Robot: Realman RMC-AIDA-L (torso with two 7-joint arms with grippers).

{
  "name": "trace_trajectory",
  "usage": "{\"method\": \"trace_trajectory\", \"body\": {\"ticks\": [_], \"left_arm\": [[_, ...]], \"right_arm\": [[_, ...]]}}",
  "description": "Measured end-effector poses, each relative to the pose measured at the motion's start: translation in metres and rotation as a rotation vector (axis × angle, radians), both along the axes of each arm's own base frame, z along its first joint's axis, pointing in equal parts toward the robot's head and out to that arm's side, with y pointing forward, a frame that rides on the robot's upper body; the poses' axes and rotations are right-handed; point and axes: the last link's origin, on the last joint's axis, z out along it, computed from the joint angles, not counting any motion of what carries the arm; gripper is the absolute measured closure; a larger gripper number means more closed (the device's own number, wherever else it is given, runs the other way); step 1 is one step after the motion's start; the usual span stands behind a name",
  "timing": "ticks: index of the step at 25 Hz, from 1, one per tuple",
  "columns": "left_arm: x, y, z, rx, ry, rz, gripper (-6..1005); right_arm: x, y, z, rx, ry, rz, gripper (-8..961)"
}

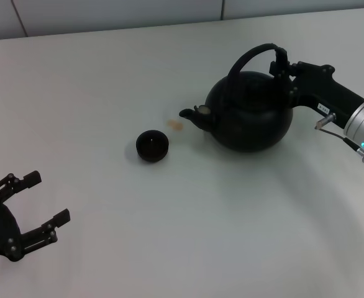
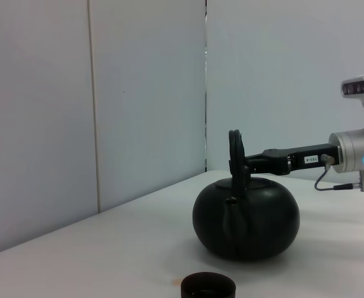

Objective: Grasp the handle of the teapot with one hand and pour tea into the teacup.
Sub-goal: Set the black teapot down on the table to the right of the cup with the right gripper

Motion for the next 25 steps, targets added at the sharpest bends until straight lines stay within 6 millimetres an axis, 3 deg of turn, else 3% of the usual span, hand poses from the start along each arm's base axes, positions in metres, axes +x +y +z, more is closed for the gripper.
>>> {"method": "trace_trajectory", "body": {"ticks": [12, 25], "left_arm": [[0.0, -0.001, 0.002, -0.001, -0.001, -0.005, 144], [-0.001, -0.004, 0.002, 0.001, -0.002, -0.004, 144]], "right_arm": [[0.004, -0.005, -0.001, 0.001, 0.012, -0.012, 848], [0.006, -0.017, 0.007, 0.033, 0.049, 0.02, 425]]}}
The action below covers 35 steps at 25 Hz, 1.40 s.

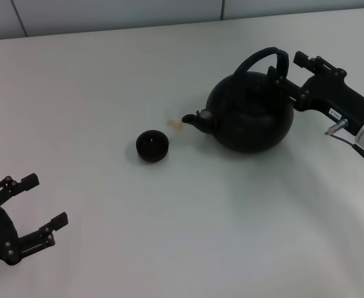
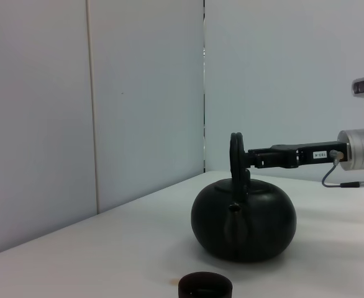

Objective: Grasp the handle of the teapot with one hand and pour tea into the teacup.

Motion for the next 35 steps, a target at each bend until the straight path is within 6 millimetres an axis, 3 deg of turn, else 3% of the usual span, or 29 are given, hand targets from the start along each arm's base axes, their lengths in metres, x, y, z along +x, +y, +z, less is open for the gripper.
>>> {"method": "trace_trajectory", "body": {"ticks": [6, 7, 8, 9, 10, 12, 14, 17, 24, 29, 30, 35], "left_arm": [[0.001, 0.001, -0.001, -0.011, 0.0, -0.006, 145], [0.002, 0.002, -0.001, -0.017, 0.0, -0.009, 145], [0.002, 0.002, -0.001, -0.017, 0.0, -0.009, 145], [0.002, 0.002, -0.001, -0.019, 0.0, -0.009, 145], [0.002, 0.002, -0.002, -0.024, 0.0, -0.012, 145], [0.004, 0.003, -0.002, -0.043, -0.008, -0.015, 145], [0.005, 0.004, -0.002, -0.051, -0.01, -0.013, 145], [0.006, 0.006, -0.001, -0.069, -0.009, -0.011, 145], [0.011, 0.014, -0.006, -0.162, 0.026, -0.034, 145], [0.017, 0.03, -0.001, -0.212, 0.049, -0.047, 145], [0.024, 0.05, 0.01, -0.261, 0.07, -0.044, 145], [0.033, 0.068, 0.016, -0.31, 0.105, -0.05, 145]], "right_arm": [[0.009, -0.031, 0.008, 0.02, 0.039, 0.045, 226], [0.013, -0.048, 0.013, 0.023, 0.051, 0.074, 219], [0.013, -0.048, 0.013, 0.023, 0.051, 0.074, 213], [0.016, -0.069, 0.023, 0.017, 0.06, 0.124, 206], [0.016, -0.069, 0.023, 0.017, 0.06, 0.124, 200], [0.018, -0.09, 0.04, -0.045, 0.071, 0.201, 193], [0.019, -0.093, 0.047, -0.083, 0.074, 0.218, 193], [0.019, -0.086, 0.067, -0.286, 0.069, 0.233, 193], [0.006, -0.056, 0.081, -0.583, -0.062, 0.248, 193], [-0.009, -0.031, 0.085, -0.708, -0.189, 0.272, 193], [-0.016, -0.021, 0.084, -0.761, -0.237, 0.278, 193], [-0.027, -0.008, 0.08, -0.84, -0.309, 0.289, 193]]}}
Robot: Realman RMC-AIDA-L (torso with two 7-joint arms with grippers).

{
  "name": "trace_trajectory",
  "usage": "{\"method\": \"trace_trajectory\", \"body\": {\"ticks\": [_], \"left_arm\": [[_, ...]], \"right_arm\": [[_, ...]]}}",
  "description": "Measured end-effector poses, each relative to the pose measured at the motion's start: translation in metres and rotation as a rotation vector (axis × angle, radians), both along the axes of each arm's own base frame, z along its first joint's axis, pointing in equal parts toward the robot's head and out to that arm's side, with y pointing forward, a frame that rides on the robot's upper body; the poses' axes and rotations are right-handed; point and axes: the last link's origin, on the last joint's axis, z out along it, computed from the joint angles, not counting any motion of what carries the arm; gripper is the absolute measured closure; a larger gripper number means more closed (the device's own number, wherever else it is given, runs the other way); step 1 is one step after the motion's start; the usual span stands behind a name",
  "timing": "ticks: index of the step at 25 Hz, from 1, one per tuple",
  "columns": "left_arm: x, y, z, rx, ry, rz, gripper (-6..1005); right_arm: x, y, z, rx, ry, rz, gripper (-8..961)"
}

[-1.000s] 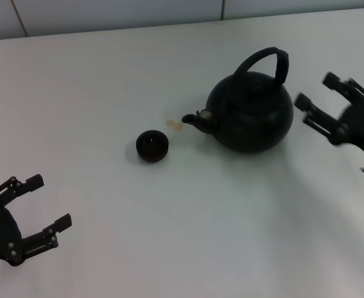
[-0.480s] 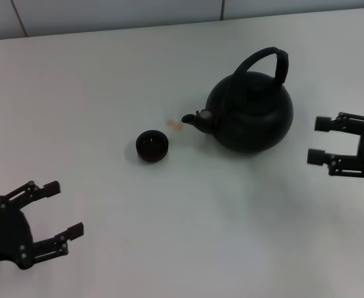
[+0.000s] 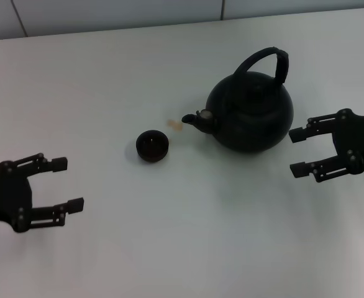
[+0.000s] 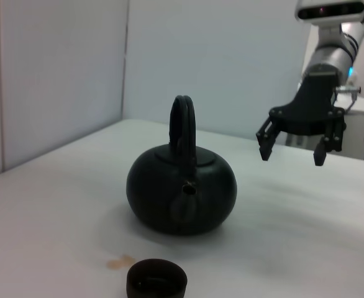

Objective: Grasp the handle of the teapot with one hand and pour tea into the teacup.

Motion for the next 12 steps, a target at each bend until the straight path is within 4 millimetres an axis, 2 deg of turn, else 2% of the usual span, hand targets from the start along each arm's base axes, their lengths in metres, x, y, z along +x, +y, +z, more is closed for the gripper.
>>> {"method": "trace_trajectory", "body": {"ticks": [2, 12], "left_arm": [[0.006, 0.008, 0.002, -0.02, 0.021, -0.009, 145], [0.015, 0.015, 0.002, -0.029, 0.025, -0.041, 145]], "right_arm": [[-0.005, 0.004, -0.002, -0.005, -0.002, 0.017, 193], [-0.009, 0.007, -0.006, -0.001, -0.002, 0.031, 193]]}}
